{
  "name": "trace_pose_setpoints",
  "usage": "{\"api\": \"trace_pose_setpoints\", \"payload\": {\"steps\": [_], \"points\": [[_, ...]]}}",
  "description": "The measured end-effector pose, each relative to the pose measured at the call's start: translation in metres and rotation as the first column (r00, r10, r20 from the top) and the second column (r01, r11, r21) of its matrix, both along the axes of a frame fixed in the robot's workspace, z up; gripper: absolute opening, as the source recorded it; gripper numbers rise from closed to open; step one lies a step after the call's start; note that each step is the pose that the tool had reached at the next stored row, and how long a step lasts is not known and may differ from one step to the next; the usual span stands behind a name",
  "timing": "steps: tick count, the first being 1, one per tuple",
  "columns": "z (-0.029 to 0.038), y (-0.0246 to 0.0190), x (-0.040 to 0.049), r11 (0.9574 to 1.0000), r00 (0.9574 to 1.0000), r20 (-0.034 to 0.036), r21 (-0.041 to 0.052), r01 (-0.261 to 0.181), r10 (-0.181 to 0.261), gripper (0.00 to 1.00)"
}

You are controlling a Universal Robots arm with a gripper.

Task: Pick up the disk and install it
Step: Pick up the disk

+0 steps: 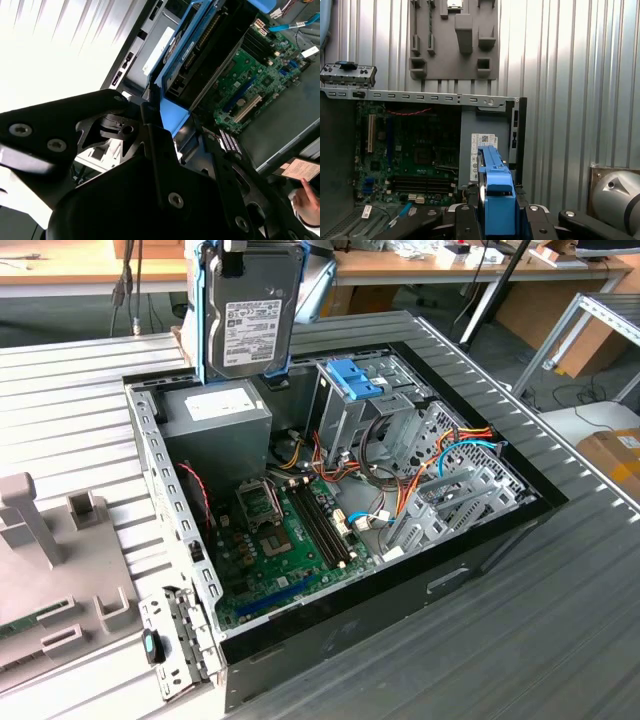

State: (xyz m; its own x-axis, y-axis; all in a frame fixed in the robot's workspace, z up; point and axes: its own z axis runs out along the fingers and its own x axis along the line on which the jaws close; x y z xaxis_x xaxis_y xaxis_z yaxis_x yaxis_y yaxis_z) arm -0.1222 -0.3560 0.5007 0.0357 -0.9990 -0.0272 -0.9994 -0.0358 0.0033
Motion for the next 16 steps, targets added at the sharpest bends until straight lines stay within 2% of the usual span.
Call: {"api": "trace_pose_setpoints", "payload": {"steps": [6,14,16], "points": [[0.0,0.0,0.0142,1.0,1.0,0.0,0.0,0.0,0.0,0.36],[0.0,0.0,0.0282,1.0,1.0,-0.0001,-0.0001,0.0,0.0,0.36],[0.0,-0.0017,0.0322,1.0,1.0,0.0,0.0,0.0,0.0,0.36]]}}
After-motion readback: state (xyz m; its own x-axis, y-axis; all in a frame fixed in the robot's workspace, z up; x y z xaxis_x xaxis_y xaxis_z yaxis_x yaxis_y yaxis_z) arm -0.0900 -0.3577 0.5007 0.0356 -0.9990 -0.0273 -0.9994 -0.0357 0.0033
